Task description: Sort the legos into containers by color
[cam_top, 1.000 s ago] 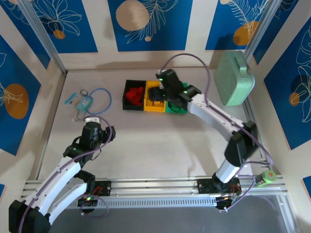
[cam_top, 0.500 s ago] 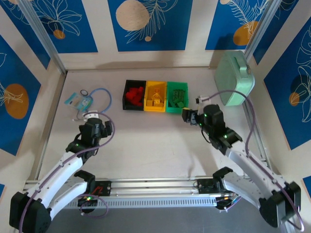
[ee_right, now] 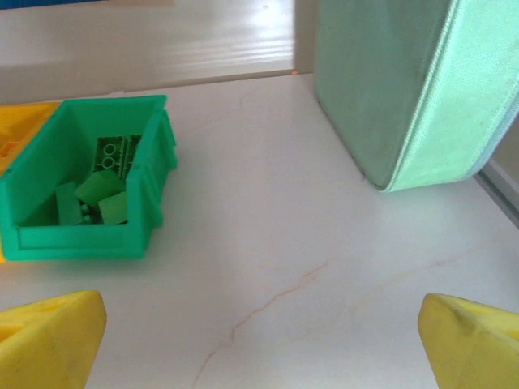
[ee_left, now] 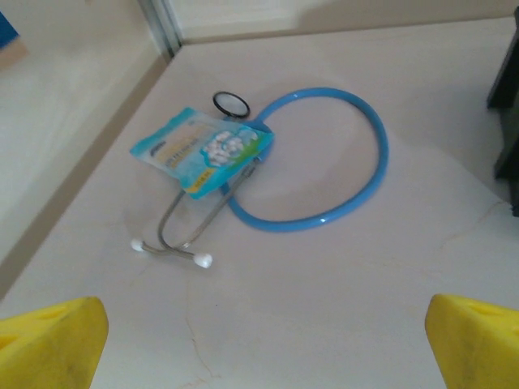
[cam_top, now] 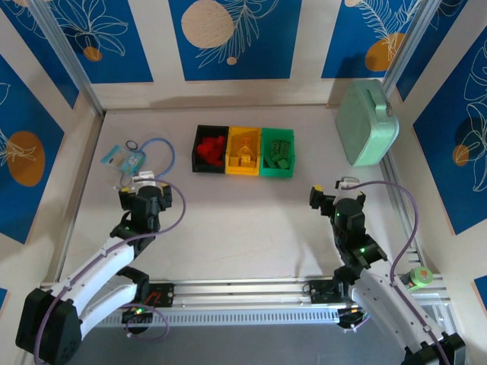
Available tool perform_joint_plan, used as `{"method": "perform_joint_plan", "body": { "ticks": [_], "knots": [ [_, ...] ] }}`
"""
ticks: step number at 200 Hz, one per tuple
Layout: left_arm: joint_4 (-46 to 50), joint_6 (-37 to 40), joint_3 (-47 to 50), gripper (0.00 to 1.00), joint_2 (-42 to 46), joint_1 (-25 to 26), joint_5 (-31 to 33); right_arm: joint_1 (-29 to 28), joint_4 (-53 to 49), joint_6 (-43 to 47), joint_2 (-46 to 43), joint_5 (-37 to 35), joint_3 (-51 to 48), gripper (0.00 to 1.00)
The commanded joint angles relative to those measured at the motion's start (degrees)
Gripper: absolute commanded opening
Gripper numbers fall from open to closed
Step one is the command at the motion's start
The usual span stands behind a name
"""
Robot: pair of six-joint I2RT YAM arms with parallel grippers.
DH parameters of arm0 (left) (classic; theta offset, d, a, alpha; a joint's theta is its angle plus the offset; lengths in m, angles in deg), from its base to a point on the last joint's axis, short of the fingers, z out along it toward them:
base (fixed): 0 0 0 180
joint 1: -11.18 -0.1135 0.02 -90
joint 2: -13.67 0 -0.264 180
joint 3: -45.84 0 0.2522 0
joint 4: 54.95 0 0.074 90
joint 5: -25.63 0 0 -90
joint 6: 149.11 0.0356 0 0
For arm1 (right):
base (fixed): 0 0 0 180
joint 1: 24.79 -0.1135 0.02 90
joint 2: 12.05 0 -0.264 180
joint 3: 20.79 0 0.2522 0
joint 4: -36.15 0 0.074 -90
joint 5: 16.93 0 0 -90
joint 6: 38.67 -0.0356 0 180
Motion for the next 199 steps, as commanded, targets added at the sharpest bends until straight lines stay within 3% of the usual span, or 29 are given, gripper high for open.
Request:
{"method": "perform_joint_plan", "body": {
  "ticks": [1,31,82,104,134,154,174,199],
  "knots": [
    [-8.5,5.5,3.3,1.0,1.2,0.3,5.1,0.2,0.7,0.0,-1.3,-3.5,-2.3,0.99],
    [-20.3,7.8,12.0,1.0,2.6,0.4,3.5,0.2,0.7,-1.6,-2.0,-3.4,-5.3,0.99],
    [-14.8,6.5,14.4,1.0,10.1,0.5,7.3,1.3,1.4,-1.9,-2.5,-2.5,-6.5,0.99],
    [-13.3,5.6,16.1,1.0,15.1,0.5,11.8,2.1,3.0,-2.3,-1.5,-2.6,-6.7,0.99],
    [-14.1,6.9,20.0,1.0,25.0,0.6,15.7,3.8,6.1,-3.1,-2.3,-3.9,-8.2,0.99],
    [-18.6,8.9,23.0,1.0,29.2,0.7,14.3,5.2,13.8,-0.9,-3.3,-1.7,-11.5,0.99],
    [-20.3,8.8,23.3,1.0,27.9,0.4,13.3,8.0,22.2,-1.3,-2.2,-0.1,-14.9,0.99],
    [-26.5,9.8,23.3,1.0,21.7,0.2,11.4,13.3,25.4,-4.2,0.5,4.4,-15.6,0.99]
  ]
}}
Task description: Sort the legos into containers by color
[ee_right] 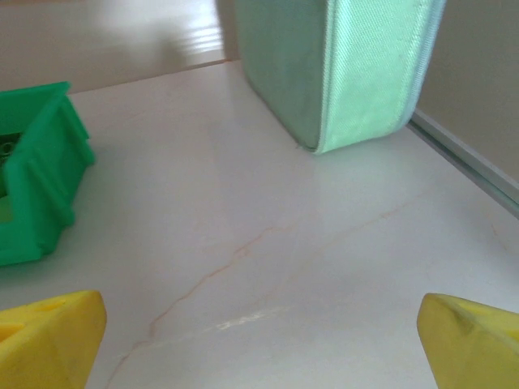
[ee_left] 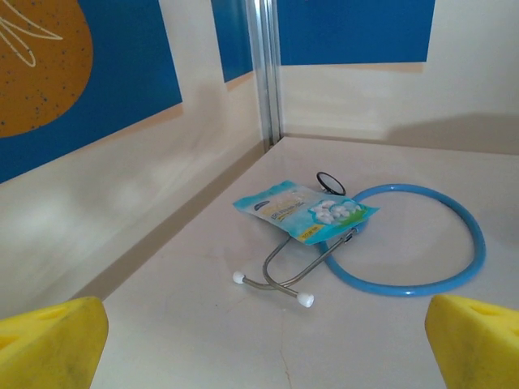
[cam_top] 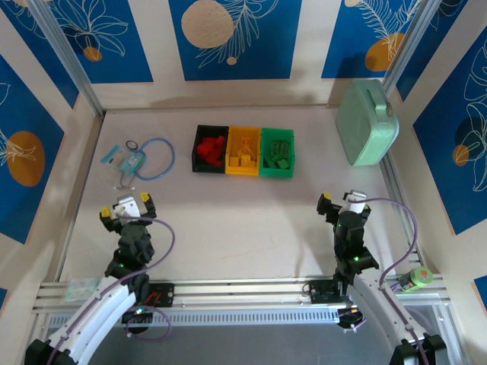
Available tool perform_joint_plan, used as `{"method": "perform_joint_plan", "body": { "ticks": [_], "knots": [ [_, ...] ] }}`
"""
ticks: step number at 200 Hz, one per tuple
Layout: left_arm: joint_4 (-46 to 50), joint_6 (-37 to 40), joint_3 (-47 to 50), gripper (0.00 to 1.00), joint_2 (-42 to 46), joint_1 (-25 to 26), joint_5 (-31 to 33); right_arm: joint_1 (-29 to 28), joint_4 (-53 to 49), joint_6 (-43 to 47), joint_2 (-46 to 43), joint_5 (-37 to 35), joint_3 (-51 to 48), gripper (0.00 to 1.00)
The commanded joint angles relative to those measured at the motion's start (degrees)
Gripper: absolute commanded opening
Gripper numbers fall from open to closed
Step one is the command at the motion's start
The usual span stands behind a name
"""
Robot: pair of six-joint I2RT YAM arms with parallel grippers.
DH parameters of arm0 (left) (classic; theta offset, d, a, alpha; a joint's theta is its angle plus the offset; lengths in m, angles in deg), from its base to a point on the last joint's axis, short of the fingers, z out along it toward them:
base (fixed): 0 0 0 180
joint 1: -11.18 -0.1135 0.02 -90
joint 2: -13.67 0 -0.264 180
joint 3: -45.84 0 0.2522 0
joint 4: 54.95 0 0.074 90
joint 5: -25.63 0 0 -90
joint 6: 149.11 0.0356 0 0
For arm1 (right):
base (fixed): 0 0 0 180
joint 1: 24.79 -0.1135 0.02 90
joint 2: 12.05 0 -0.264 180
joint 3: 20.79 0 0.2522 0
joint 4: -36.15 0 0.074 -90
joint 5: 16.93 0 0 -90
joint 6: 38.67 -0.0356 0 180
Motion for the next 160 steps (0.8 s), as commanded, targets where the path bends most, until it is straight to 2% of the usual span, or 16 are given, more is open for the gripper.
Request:
{"method": "perform_joint_plan", "body": {
  "ticks": [1,34,57,111,139,160],
  "knots": [
    [-8.1,1.7,1.7,1.0,-4.3,-0.1,-1.1,3.7,9.0,-2.3,1.7,3.9,-0.7,0.99],
    [-16.3,2.2,1.7,1.0,-12.4,-0.5,-1.4,6.5,16.8,-3.6,5.7,5.4,-2.4,0.99],
    [-21.6,2.6,1.7,1.0,-17.5,-1.7,-3.9,7.3,19.8,-3.6,9.8,6.5,-1.8,0.99],
    [-32.8,2.8,1.7,1.0,-27.8,-4.2,-7.0,7.4,34.1,-0.5,26.7,8.1,0.6,0.99],
    [-38.0,2.2,1.7,1.0,-32.7,-6.6,-8.2,7.2,46.7,-0.2,34.3,7.2,-1.2,0.99],
    [-42.9,1.9,1.7,1.0,-37.0,-8.1,-10.5,7.2,46.8,0.4,36.9,8.6,0.7,0.99]
  ]
}}
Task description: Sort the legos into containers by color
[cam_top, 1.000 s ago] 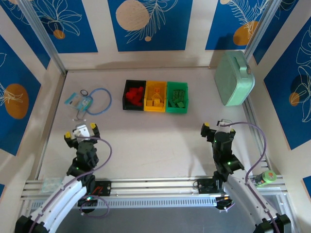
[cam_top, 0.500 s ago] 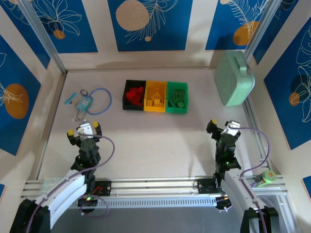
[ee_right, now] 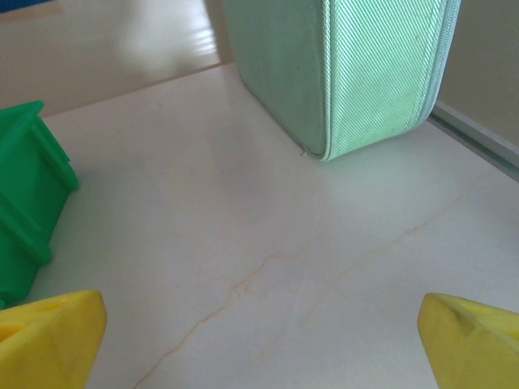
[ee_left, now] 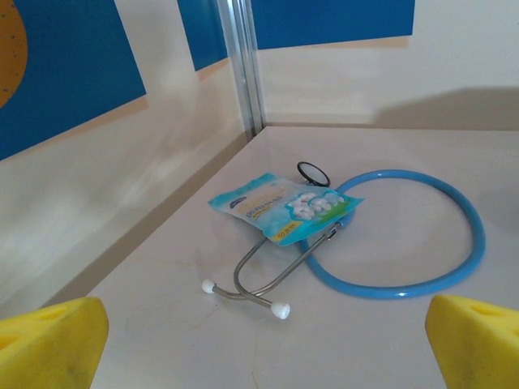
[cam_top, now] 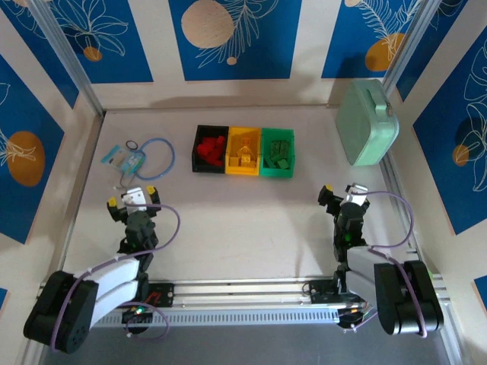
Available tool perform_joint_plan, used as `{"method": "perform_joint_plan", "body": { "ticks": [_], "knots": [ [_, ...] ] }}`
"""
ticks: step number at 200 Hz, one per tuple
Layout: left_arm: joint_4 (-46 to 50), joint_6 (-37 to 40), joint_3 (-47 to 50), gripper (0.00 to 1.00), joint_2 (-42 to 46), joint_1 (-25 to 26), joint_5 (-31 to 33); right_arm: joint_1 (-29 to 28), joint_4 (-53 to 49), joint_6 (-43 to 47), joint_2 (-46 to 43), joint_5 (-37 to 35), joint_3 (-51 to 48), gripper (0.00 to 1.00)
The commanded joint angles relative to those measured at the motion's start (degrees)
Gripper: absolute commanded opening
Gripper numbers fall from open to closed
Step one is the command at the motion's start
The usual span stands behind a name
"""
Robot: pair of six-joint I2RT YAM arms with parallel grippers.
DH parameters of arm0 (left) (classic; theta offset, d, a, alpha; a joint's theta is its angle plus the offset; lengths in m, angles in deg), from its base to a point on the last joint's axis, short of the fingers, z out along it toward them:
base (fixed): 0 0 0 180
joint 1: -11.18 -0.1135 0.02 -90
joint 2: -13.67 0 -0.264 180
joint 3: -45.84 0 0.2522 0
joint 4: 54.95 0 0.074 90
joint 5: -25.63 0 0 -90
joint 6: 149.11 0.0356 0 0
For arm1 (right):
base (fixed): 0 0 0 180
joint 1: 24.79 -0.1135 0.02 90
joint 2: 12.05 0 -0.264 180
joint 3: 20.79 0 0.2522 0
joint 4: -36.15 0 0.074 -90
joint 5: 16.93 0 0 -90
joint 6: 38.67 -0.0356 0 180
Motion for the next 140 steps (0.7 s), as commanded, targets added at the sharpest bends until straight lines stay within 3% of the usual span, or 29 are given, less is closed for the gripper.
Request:
{"method": "perform_joint_plan", "body": {
  "ticks": [1,41,62,77,94,115,140],
  "knots": [
    [-9.8,-0.2,1.6,1.0,-3.6,-1.9,-3.2,0.0,8.8,1.5,2.1,0.9,1.4,0.99],
    [-24.5,0.3,1.6,1.0,-16.0,-3.4,-5.5,0.1,19.0,2.9,12.4,1.6,1.6,0.99],
    [-24.8,0.0,0.5,1.0,-18.3,-3.8,-6.5,-0.4,29.7,4.0,23.0,1.0,3.8,0.99],
    [-24.8,-0.4,0.6,1.0,-18.3,-3.9,-6.9,-4.1,25.0,8.1,20.4,-0.3,5.2,0.99],
    [-24.8,-0.9,1.0,1.0,-17.9,-4.6,-8.5,-4.6,29.7,10.4,24.2,0.9,5.5,0.99],
    [-24.8,-1.0,0.4,1.0,-18.9,-5.3,-10.0,-6.1,23.0,14.2,23.7,5.1,8.6,0.99],
    [-24.8,-3.2,-1.9,1.0,-23.4,-6.7,-11.4,-7.4,24.6,16.7,26.1,6.6,9.4,0.99]
  ]
}}
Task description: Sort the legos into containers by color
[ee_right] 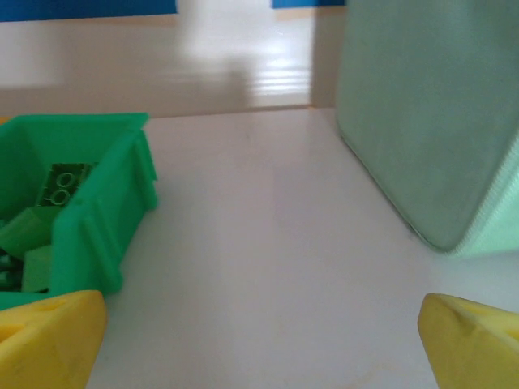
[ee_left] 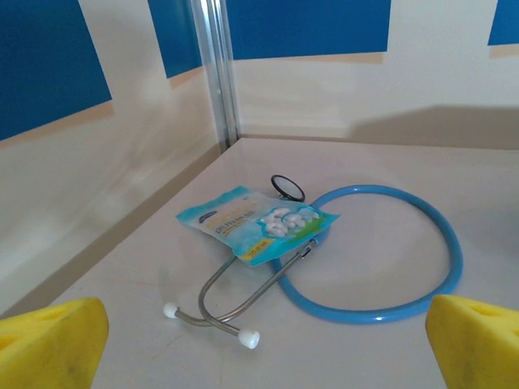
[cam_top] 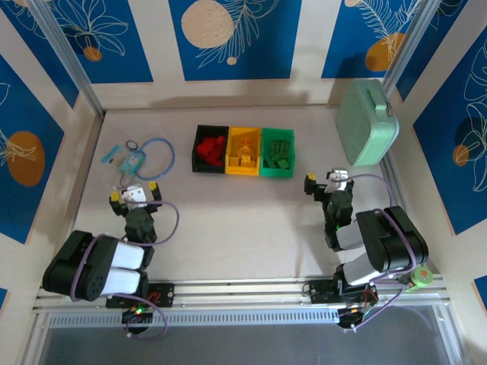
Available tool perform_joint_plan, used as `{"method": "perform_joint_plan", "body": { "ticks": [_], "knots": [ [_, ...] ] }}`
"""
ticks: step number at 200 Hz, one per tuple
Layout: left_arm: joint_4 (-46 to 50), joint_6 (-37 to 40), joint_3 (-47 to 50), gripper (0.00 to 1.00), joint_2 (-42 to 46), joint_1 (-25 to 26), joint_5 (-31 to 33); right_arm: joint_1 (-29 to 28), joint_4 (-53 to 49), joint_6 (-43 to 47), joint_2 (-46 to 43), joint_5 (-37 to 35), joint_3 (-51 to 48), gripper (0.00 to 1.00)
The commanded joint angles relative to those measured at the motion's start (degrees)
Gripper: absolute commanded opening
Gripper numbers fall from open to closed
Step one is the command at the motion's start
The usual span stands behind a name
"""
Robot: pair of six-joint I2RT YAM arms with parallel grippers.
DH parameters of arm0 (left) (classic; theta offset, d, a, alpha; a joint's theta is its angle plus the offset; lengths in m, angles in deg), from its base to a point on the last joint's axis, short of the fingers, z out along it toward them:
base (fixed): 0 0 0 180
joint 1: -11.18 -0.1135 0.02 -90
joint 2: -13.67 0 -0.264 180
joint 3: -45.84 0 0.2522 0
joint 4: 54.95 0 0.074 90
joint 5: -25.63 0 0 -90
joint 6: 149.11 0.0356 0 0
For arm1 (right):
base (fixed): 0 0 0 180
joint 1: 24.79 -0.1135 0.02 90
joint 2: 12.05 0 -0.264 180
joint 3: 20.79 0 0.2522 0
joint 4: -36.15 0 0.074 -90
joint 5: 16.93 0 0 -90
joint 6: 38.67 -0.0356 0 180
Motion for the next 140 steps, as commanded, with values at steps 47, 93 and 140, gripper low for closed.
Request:
{"method": "perform_joint_plan", "body": {
  "ticks": [47,93,140],
  "knots": [
    [-3.0,-0.2,-4.9,1.0,-8.7,-2.0,-8.8,-0.8,2.5,4.7,1.4,2.9,0.8,0.99],
    [-3.0,5.9,-7.0,1.0,-12.8,-1.1,-21.4,0.2,-0.2,4.0,1.0,3.9,1.8,0.99],
    [0.1,8.4,-10.8,1.0,-15.4,0.0,-21.2,4.4,-18.4,-1.4,1.5,5.2,11.1,0.99]
  ]
}}
